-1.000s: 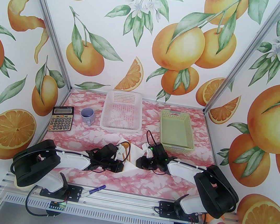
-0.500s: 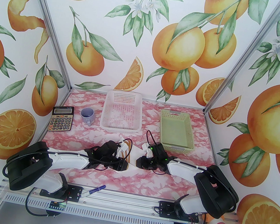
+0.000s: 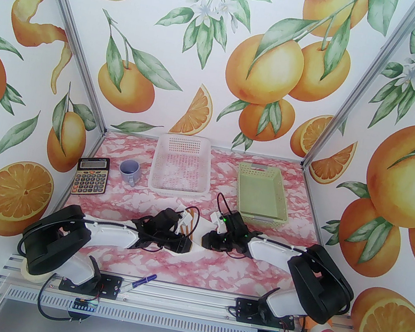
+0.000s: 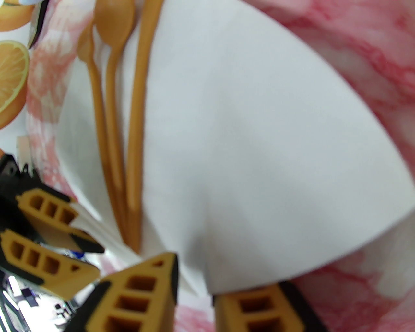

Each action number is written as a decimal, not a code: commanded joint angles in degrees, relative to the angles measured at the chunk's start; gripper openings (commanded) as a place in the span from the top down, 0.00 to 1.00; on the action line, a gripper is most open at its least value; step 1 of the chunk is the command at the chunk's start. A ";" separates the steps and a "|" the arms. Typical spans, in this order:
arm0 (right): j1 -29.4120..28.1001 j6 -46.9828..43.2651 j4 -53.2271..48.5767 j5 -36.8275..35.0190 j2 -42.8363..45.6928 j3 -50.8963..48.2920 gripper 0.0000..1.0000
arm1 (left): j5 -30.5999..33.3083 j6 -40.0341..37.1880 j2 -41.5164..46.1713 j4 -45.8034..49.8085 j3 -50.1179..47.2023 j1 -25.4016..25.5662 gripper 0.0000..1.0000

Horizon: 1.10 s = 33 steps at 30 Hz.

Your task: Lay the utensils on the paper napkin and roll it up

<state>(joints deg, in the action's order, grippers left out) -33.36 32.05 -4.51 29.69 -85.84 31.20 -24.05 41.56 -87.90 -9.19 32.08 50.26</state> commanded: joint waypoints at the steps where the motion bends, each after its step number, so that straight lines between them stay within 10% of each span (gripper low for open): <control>1: 0.34 0.13 -0.85 -2.70 1.27 1.06 0.71 | -0.08 -1.28 -1.28 -1.37 2.50 -0.29 0.79; 15: 4.78 0.00 0.92 -2.63 0.07 3.86 0.70 | 2.25 -2.55 -4.39 -0.27 3.77 -0.95 0.86; 33: 4.58 3.55 3.57 6.30 2.35 4.23 0.94 | 3.30 -3.33 -5.35 1.96 3.61 -0.89 0.91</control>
<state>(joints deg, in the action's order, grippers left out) -28.16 33.41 -3.79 32.45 -84.73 35.73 -21.32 39.44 -92.40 -8.29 34.28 49.60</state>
